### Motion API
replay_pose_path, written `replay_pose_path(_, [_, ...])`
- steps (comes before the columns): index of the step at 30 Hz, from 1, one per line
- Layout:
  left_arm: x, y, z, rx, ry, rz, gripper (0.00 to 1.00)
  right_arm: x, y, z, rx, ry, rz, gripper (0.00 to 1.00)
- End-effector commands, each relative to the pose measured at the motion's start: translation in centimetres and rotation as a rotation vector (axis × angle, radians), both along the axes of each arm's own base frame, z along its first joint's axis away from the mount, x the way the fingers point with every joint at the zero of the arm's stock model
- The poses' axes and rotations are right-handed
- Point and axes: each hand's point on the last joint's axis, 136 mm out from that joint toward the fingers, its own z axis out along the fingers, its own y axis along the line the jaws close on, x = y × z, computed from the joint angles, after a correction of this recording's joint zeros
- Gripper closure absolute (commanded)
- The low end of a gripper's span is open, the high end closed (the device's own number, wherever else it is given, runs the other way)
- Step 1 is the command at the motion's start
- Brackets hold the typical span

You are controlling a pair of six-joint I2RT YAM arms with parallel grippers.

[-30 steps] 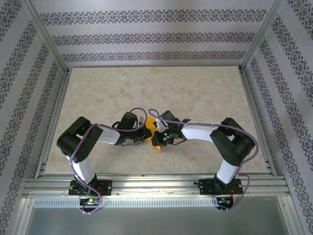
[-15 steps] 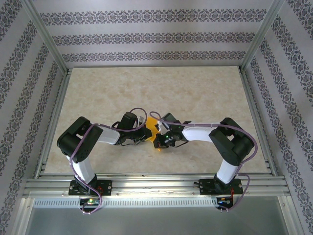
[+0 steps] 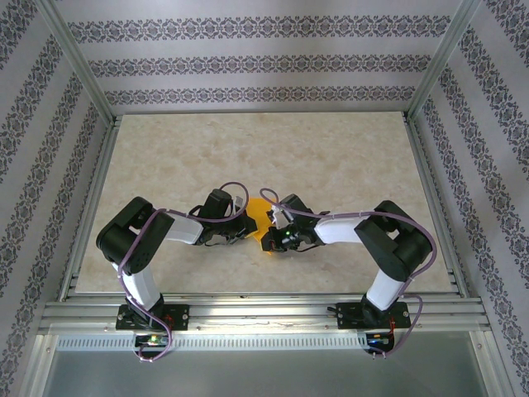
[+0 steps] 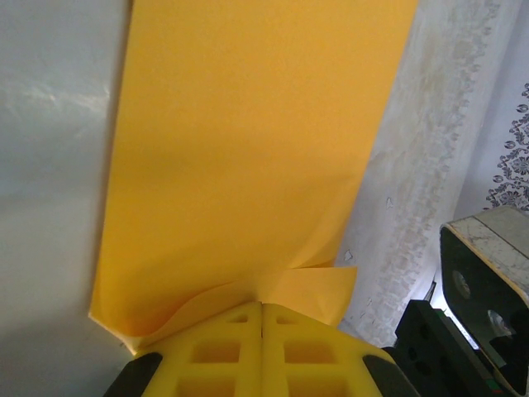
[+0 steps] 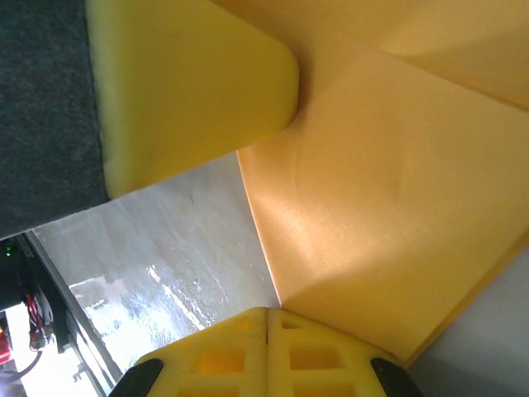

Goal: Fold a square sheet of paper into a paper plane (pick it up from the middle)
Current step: Third fold the triangle at the center of the table.

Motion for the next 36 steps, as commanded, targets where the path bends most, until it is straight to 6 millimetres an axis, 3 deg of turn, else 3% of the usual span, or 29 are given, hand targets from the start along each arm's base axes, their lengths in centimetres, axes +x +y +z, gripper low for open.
replay_pose_path(1, [-2.0,1.5,-3.9,0.108,0.097,0.009,1.0,-2.3,-1.8,-1.8,-0.061,0.075,0.002,0.93])
replay_pose_path(16, [-1.9,1.6,-4.0,0.115,0.103,0.012,1.0,-4.2,-4.1,-1.6,-0.061,0.064,0.027,0.93])
replay_pose_path(18, [-1.8,1.5,-3.8,0.113,0.097,0.011,1.0,-3.9,-3.7,-0.3,-0.026,0.051,0.024,0.93])
replay_pose_path(23, [-1.6,1.3,-3.2,0.105,0.082,0.005,1.0,-1.9,-1.8,5.6,0.108,-0.05,0.003,0.93])
replay_pose_path(26, [-1.5,1.1,-3.1,0.1,0.08,0.0,1.0,-0.8,-0.9,7.4,0.14,-0.082,-0.002,0.93])
replay_pose_path(32, [-1.5,1.1,-3.1,0.096,0.078,-0.006,1.0,1.2,0.2,4.5,0.076,-0.006,-0.051,0.93])
replay_pose_path(36, [-1.5,1.0,-2.9,0.092,0.075,-0.009,1.0,1.6,1.3,3.7,0.062,0.009,-0.042,0.93])
